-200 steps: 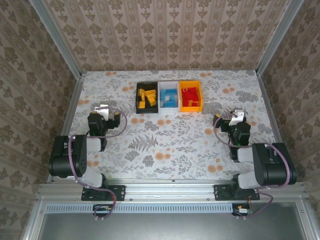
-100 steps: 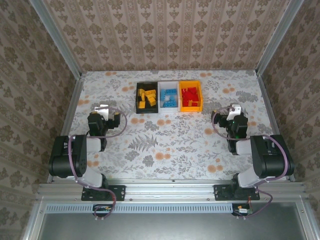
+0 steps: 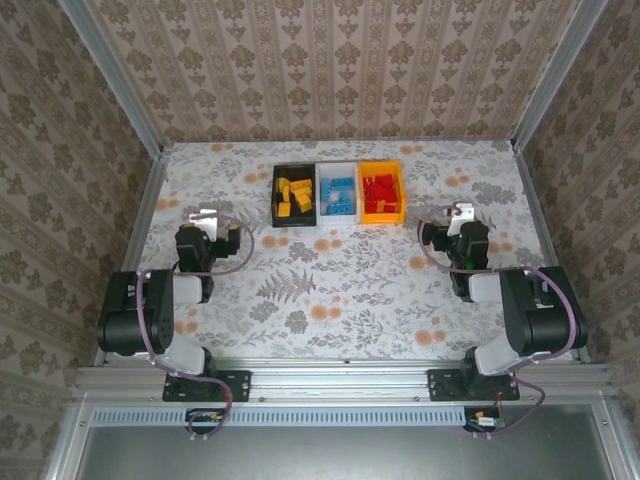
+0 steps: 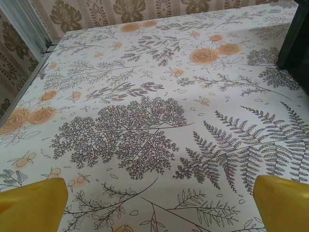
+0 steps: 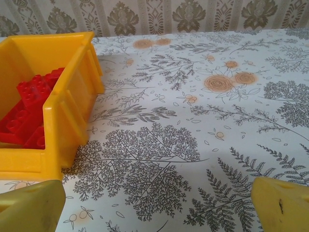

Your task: Sort the legos into containers by color

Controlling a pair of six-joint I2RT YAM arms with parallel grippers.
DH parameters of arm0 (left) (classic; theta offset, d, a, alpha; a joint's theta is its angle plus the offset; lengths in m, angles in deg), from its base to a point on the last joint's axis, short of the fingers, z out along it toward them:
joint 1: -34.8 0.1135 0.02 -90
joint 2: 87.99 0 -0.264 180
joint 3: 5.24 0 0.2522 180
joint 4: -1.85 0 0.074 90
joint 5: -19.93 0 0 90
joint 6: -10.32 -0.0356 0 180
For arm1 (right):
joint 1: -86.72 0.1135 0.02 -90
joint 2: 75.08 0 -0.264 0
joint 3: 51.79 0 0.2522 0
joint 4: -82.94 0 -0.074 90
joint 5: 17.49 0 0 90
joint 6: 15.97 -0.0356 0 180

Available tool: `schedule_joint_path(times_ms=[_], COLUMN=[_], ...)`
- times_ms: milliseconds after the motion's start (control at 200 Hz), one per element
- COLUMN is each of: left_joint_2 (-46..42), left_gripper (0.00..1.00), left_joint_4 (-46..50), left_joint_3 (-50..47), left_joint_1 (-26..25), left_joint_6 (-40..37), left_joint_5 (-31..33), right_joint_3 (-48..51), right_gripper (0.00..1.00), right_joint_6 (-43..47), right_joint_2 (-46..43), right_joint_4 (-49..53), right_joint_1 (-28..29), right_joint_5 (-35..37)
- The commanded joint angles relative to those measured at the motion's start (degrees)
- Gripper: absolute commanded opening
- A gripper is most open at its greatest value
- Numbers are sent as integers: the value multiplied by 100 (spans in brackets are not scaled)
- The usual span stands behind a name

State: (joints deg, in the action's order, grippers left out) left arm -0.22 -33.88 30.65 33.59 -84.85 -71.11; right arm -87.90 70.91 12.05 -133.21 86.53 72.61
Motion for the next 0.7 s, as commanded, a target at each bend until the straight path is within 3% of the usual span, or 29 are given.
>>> schedule_joint_path(times_ms=[0, 695], left_joint_2=[41, 45], left_gripper=[100, 100], left_joint_4=[-86, -87], left_joint_3=[46, 50], left_joint_1=[-4, -2], left_joint_6=[69, 78], left_joint_5=[-1, -2], right_joint_3=[-85, -99], right_gripper=[100, 100], right_joint_6=[83, 93], right_joint_2=[49, 59], right_joint_4=[65, 69], right_joint_1=[19, 45], right_joint_5=[148, 183])
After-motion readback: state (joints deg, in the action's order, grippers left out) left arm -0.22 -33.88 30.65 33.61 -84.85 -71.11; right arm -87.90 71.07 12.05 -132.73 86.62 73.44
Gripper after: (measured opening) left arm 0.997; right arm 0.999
